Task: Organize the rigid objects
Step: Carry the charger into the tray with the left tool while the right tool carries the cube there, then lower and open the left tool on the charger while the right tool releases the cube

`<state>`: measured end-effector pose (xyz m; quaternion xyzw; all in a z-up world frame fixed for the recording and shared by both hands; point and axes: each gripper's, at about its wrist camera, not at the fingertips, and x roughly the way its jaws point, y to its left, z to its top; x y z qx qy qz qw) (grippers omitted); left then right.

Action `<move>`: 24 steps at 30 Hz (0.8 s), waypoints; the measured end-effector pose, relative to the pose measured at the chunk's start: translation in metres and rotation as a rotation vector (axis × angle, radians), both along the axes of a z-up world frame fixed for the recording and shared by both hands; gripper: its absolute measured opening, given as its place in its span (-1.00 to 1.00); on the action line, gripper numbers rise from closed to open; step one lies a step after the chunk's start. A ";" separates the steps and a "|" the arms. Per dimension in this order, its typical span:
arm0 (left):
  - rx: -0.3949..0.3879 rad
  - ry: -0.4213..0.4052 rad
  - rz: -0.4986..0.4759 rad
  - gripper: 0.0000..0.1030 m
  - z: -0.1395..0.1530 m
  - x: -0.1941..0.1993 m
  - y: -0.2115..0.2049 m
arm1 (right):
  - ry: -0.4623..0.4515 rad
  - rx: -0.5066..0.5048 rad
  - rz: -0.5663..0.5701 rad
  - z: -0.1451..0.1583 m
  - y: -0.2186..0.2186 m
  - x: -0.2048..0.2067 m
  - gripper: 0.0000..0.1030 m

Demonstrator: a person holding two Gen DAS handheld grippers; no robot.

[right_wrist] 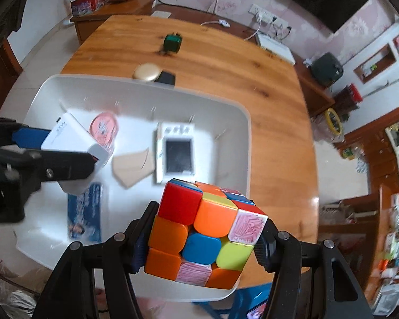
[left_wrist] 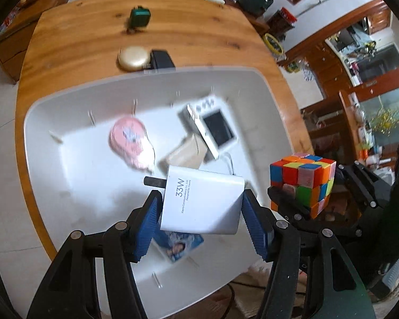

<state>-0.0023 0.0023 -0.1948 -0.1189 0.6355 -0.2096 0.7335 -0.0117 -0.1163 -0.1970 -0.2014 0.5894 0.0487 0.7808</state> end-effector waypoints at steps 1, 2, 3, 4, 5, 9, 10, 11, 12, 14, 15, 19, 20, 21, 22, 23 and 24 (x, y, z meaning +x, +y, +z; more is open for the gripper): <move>0.007 0.006 -0.007 0.25 -0.003 -0.004 -0.002 | 0.004 0.006 -0.005 -0.001 -0.001 -0.004 0.23; 0.010 0.016 -0.012 0.25 -0.006 -0.008 -0.004 | 0.008 0.013 -0.008 -0.003 -0.001 -0.008 0.23; 0.010 0.023 -0.017 0.25 -0.007 -0.010 -0.004 | 0.011 0.020 -0.012 -0.005 -0.001 -0.011 0.23; 0.014 0.027 -0.020 0.25 -0.008 -0.013 -0.005 | 0.014 0.023 -0.015 -0.006 -0.001 -0.014 0.23; 0.018 0.029 -0.020 0.25 -0.009 -0.014 -0.005 | 0.019 0.027 -0.019 -0.008 -0.002 -0.016 0.23; 0.023 0.034 -0.018 0.25 -0.010 -0.017 -0.005 | 0.037 0.045 -0.033 -0.013 -0.005 -0.021 0.23; 0.027 0.034 -0.017 0.25 -0.011 -0.018 -0.004 | 0.042 0.048 -0.036 -0.014 -0.006 -0.023 0.23; 0.028 0.038 -0.015 0.25 -0.012 -0.018 -0.004 | 0.044 0.052 -0.037 -0.016 -0.006 -0.024 0.23; 0.028 0.044 -0.012 0.25 -0.014 -0.018 -0.004 | 0.048 0.060 -0.037 -0.017 -0.006 -0.026 0.23; 0.026 0.062 -0.008 0.25 -0.018 -0.019 -0.002 | 0.053 0.068 -0.040 -0.019 -0.005 -0.026 0.24; 0.026 0.069 -0.008 0.25 -0.019 -0.020 -0.002 | 0.058 0.070 -0.040 -0.021 -0.004 -0.026 0.23; 0.030 0.093 -0.012 0.25 -0.026 -0.023 -0.002 | 0.071 0.074 -0.032 -0.024 -0.002 -0.026 0.24; 0.031 0.097 -0.012 0.25 -0.027 -0.024 -0.002 | 0.074 0.076 -0.030 -0.025 -0.002 -0.026 0.24; 0.032 0.101 -0.012 0.25 -0.028 -0.025 -0.002 | 0.076 0.076 -0.031 -0.025 -0.002 -0.026 0.24; 0.030 0.106 -0.010 0.25 -0.029 -0.025 -0.002 | 0.080 0.077 -0.032 -0.026 -0.002 -0.026 0.24; 0.029 0.109 -0.008 0.25 -0.030 -0.025 -0.001 | 0.084 0.079 -0.032 -0.027 -0.002 -0.026 0.24; 0.030 0.110 -0.007 0.25 -0.030 -0.025 -0.001 | 0.090 0.081 -0.032 -0.028 -0.002 -0.026 0.24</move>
